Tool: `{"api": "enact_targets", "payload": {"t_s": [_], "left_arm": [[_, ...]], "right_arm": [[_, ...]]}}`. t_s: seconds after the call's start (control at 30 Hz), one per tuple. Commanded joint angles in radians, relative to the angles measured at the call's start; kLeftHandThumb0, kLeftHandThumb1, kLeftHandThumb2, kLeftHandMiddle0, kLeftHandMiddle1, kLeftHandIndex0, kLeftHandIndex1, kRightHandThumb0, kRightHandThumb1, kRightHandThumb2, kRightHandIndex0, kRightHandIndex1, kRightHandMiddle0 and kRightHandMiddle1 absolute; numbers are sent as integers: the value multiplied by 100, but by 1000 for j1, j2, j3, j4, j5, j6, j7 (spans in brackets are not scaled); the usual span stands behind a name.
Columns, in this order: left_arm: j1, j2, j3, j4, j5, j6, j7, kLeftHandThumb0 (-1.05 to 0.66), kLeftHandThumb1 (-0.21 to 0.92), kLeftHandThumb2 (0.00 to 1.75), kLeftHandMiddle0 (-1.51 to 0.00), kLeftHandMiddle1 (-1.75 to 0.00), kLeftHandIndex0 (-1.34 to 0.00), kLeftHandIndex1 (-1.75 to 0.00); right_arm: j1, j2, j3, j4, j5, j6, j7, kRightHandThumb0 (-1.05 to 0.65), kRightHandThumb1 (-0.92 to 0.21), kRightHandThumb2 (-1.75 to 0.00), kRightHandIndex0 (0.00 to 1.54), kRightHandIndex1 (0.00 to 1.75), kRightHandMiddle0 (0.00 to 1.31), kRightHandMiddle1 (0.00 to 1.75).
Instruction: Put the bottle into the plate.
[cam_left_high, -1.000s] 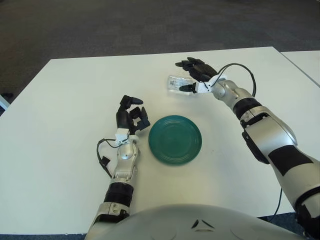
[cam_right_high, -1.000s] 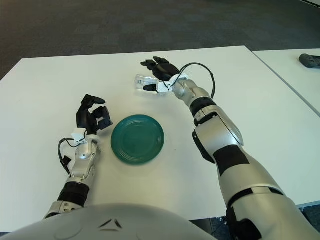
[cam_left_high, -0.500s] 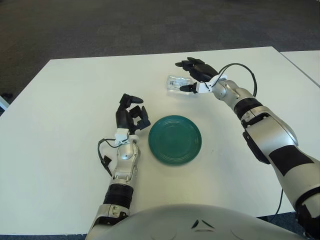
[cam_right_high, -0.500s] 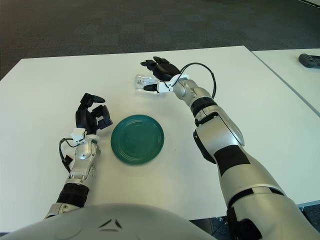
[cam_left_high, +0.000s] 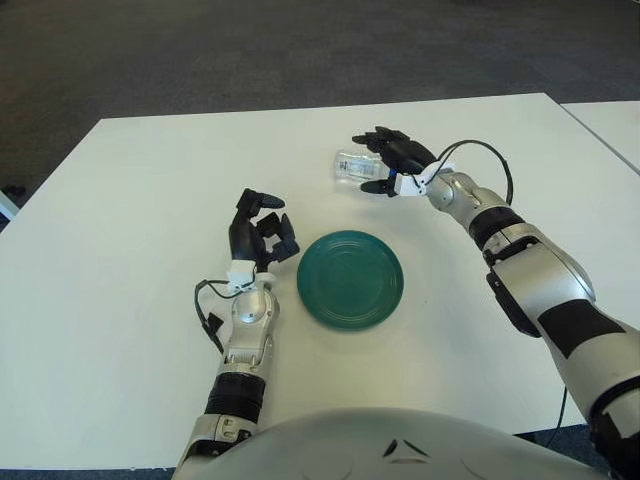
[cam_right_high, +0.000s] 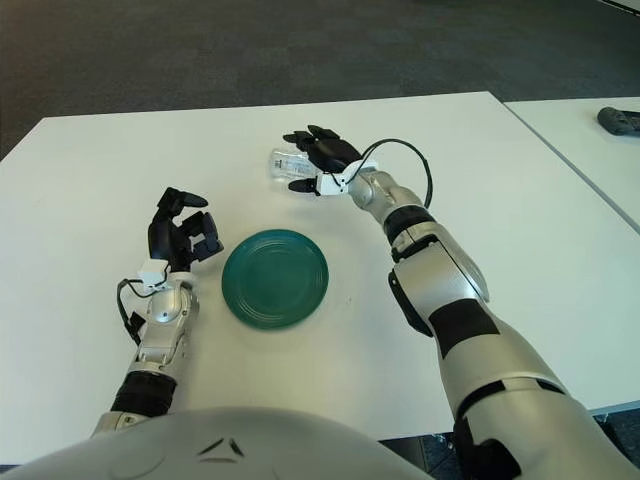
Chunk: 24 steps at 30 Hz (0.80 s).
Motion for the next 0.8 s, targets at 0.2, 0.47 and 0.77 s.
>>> {"api": "enact_targets", "payload": {"t_s": [0.2,0.47,0.77], "left_arm": [[21,-49,-3,-33,8,1,10,-50,25,139,-128,-175,-67,-175],[26,-47,-6,-48,6,2,3,-50,27,137,-128,-175,-65,-175],[35,-44,-9,-64,-6,1,-11,-50,28,136,-129,-175,-64,-175]], "right_arm": [[44,-22,-23,-29,29,-29,20,-105,-92,-54,4,0,0,35],[70,-35,-22,-42,24,-49,22,-105,-92,-54,6,1,0,36],[122,-31,5,-49,-9,-50,-25,-105,-92,-58,7,1,0,40]]}}
